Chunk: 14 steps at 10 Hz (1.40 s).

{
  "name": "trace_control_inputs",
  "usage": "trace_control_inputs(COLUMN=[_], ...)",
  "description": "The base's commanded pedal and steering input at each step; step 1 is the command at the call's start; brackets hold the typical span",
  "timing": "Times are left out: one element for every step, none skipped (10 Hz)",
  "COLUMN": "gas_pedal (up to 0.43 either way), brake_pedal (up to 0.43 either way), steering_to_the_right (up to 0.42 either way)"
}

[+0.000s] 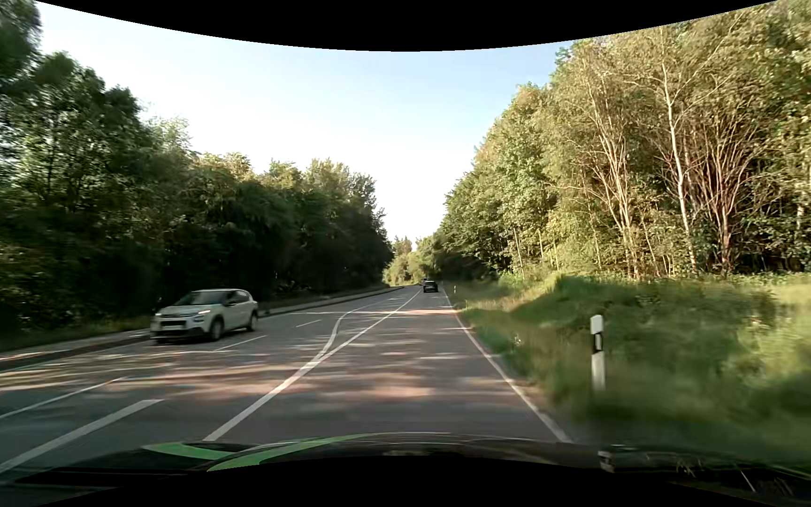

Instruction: Follow the waypoints while adhering to traffic rules and regulations

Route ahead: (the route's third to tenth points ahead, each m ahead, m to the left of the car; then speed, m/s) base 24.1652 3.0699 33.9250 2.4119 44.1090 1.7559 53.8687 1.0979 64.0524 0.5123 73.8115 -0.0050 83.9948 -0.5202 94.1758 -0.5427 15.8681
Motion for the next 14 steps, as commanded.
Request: trace_control_inputs(gas_pedal=[0.421, 0.421, 0.421, 0.421, 0.421, 0.429, 0.429, 0.429, 0.429, 0.429, 0.429, 0.429, 0.421, 0.421], brake_pedal=[0.0, 0.0, 0.0, 0.0, 0.0, 0.0, 0.0, 0.0, 0.0, 0.0, 0.0, 0.0, 0.0, 0.0], steering_to_the_right=[0.026, 0.025, 0.024, 0.021, 0.019, 0.016, 0.015, 0.014, 0.013, 0.012, 0.01, 0.008, 0.006, 0.005])
